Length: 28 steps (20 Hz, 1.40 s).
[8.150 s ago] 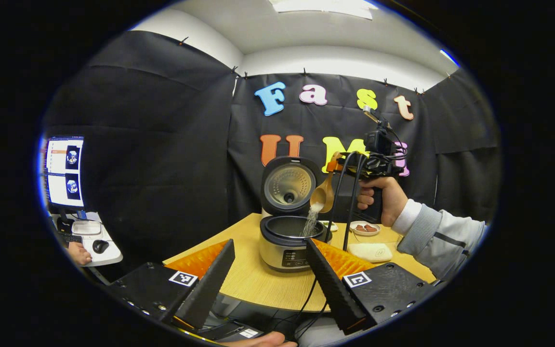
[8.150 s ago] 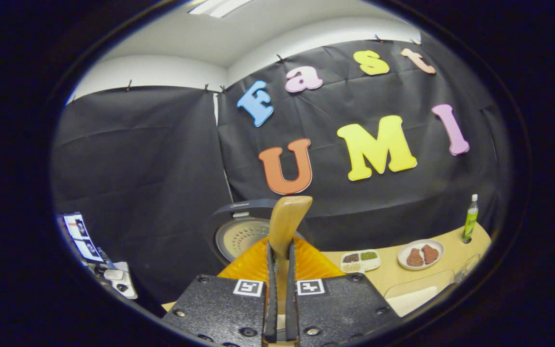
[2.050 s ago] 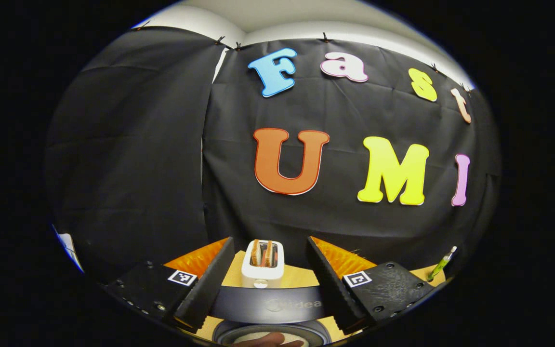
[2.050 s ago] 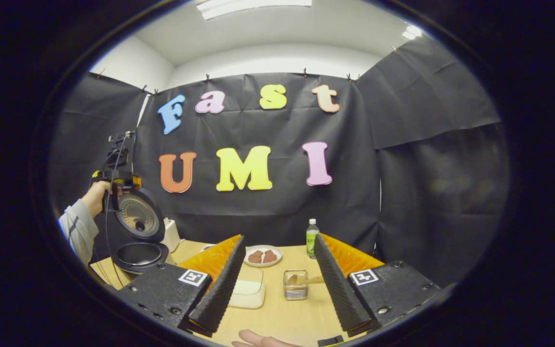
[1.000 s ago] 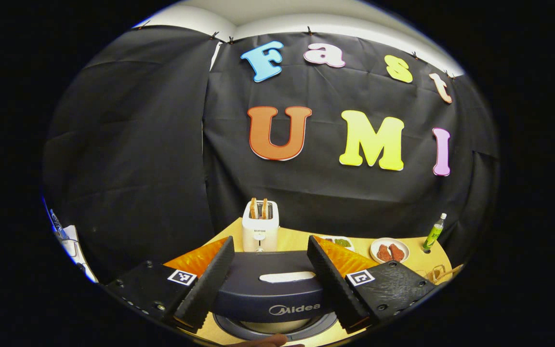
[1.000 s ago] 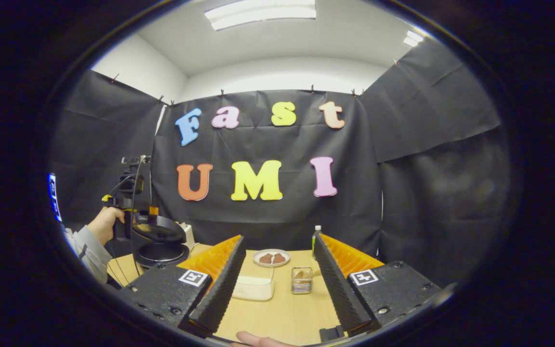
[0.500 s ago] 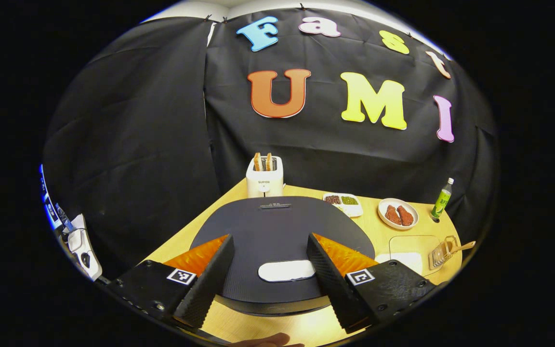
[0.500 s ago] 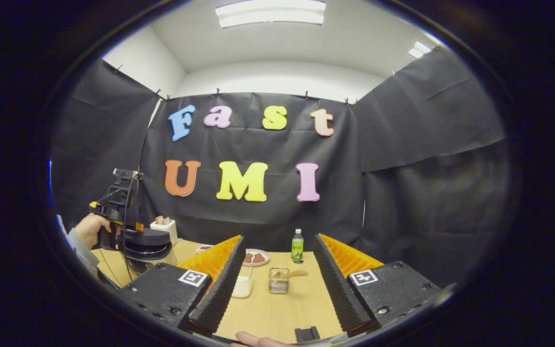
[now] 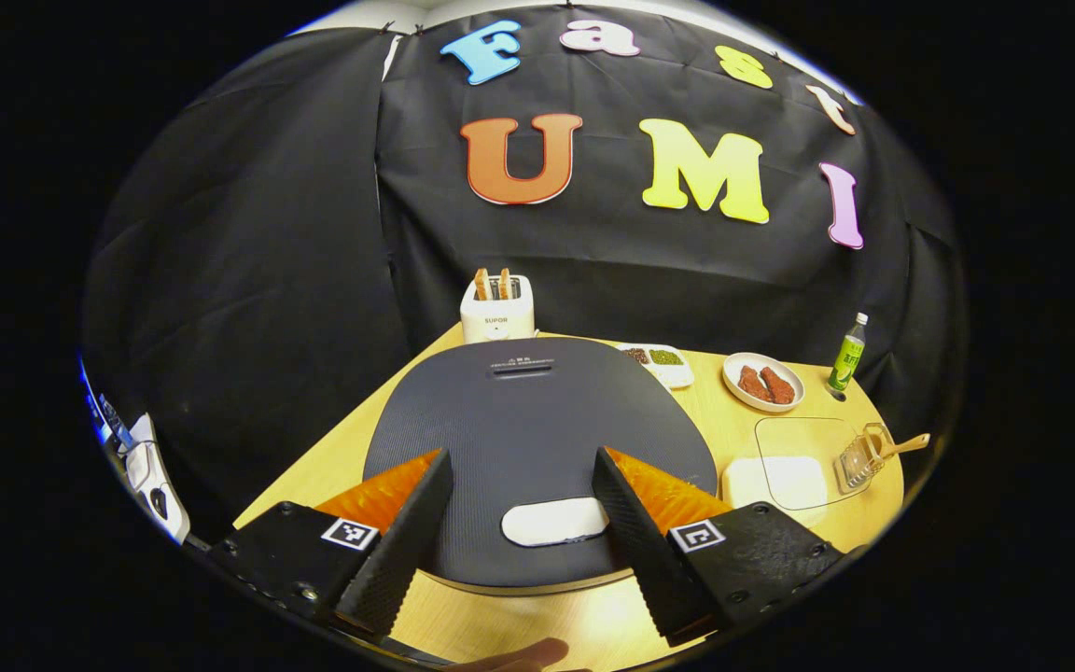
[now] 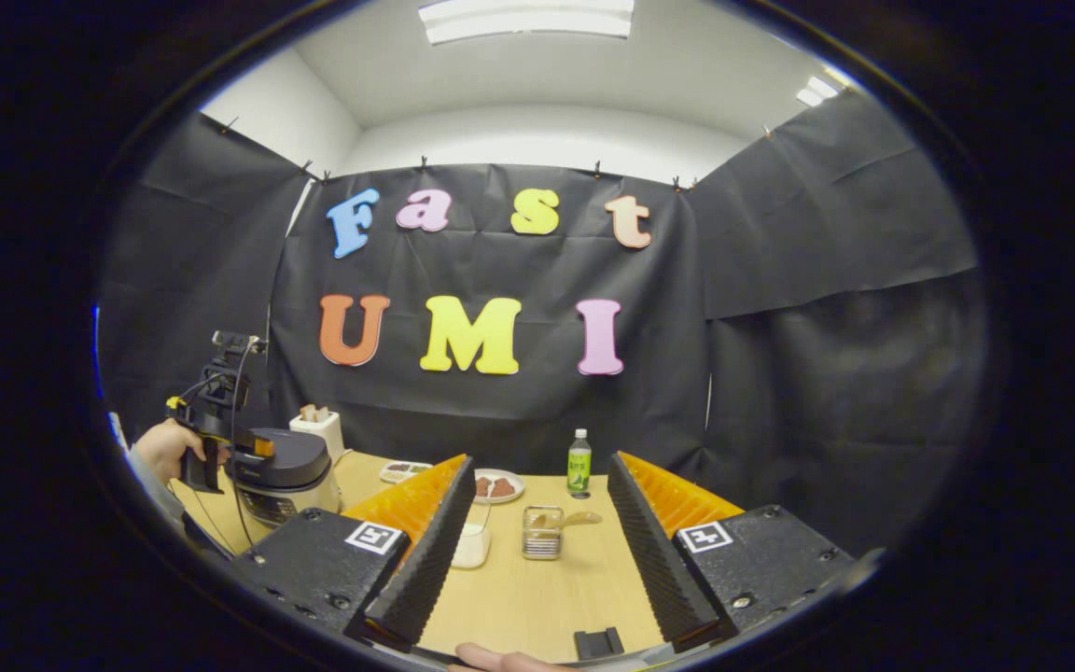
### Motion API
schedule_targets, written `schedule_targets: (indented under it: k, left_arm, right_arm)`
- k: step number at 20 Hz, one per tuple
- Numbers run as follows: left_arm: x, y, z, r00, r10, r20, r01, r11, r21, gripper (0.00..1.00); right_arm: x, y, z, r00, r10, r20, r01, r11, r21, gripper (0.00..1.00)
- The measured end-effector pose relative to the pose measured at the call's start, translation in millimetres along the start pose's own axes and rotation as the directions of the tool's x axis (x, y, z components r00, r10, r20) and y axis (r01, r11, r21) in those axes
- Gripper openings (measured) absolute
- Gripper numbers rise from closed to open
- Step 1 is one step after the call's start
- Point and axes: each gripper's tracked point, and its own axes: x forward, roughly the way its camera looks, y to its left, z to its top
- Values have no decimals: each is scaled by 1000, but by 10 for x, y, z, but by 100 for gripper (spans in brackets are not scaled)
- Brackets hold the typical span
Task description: Close the left gripper, press the button to open the rice cooker; take a wooden spoon from the chopstick holder with the right hand, scoop a spoonful of rice and pour it into the rice cooker, then put the wooden spoon back into the chopstick holder.
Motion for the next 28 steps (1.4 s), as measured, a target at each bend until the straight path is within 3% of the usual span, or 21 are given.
schedule_targets:
  k: [4, 8, 11, 17, 23, 28]
  left_arm:
    - [4, 19, -18, 998, -1, 61, -1, 999, 38, 98]
    - [50, 27, 10, 994, 9, 113, -11, 1000, 14, 97]
    - [42, 32, 7, 994, 27, 101, -30, 999, 30, 96]
    - [-223, -183, -29, 994, -69, 88, 70, 997, -11, 93]
    - [-960, -403, 66, 956, -126, 266, 138, 990, -28, 95]
    - [-1709, -651, 133, 899, -147, 412, 146, 989, 35, 94]
  right_arm:
    - [-8, -17, -13, 1000, 2, 4, -2, 1000, -9, 91]
    - [19, -91, -66, 1000, -12, -14, 12, 1000, -1, 92]
    - [36, -128, -51, 1000, -18, -11, 18, 1000, 0, 92]
    - [119, -140, -100, 1000, -19, -18, 20, 999, 36, 92]
    - [185, -263, -178, 998, -49, -36, 52, 996, 70, 92]
    - [193, -289, -198, 998, -44, -38, 48, 990, 132, 92]
